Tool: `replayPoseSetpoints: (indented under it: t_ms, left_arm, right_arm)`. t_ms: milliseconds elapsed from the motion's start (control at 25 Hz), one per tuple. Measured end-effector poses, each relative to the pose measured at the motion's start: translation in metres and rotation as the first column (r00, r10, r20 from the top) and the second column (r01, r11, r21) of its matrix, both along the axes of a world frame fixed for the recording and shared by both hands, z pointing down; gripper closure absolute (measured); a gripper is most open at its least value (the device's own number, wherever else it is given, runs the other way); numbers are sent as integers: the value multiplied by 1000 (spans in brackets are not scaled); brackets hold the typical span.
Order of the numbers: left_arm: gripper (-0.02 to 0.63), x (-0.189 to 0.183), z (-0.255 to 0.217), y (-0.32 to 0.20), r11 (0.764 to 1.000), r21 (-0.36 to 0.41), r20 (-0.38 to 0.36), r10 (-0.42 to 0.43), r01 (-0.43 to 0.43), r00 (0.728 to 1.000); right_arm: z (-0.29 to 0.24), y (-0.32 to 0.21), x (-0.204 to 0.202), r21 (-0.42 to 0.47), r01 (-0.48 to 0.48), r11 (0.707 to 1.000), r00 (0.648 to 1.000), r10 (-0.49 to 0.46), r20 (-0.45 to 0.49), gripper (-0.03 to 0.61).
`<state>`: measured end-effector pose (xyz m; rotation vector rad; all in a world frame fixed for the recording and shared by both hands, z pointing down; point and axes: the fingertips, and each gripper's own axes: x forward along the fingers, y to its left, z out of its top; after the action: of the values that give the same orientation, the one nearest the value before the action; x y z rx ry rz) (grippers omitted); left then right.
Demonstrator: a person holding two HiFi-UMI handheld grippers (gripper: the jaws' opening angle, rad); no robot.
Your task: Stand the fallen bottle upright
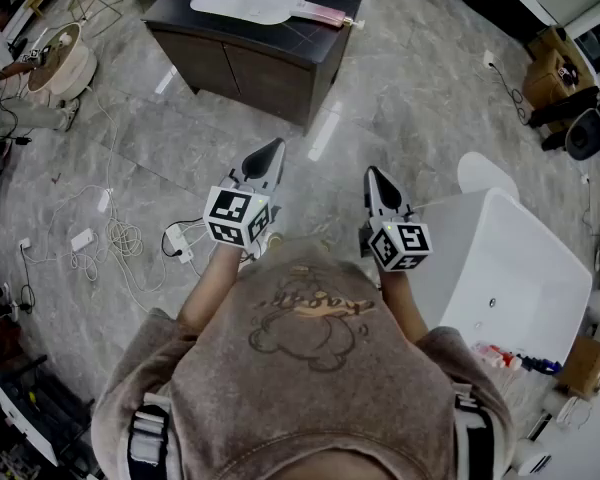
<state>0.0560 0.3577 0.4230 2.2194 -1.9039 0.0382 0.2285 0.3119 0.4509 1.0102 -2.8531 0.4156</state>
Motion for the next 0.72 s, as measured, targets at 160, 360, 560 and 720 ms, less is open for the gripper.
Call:
replayPoseSetpoints:
  t_ms: [160, 360, 560, 720]
  left_arm:
    - [595, -7, -4, -5, 1000, 23, -8, 10, -10, 1000]
    - [595, -18, 0, -8, 999, 27, -9, 39, -39, 999]
    - [595, -32, 7, -9, 996, 41, 8, 75, -75, 997]
    - [594, -47, 12, -15, 995, 48, 2, 83, -83, 997]
  right_arm:
    - [-4, -6, -14, 21, 1, 1000, 1000, -1, -4, 580]
    - [-4, -7, -29, 30, -23, 999, 1000, 22, 11, 580]
    - [8, -6, -37, 29, -68, 997, 998, 68, 8, 580]
    - [17, -9, -42, 17, -104, 994, 995, 104, 7, 580]
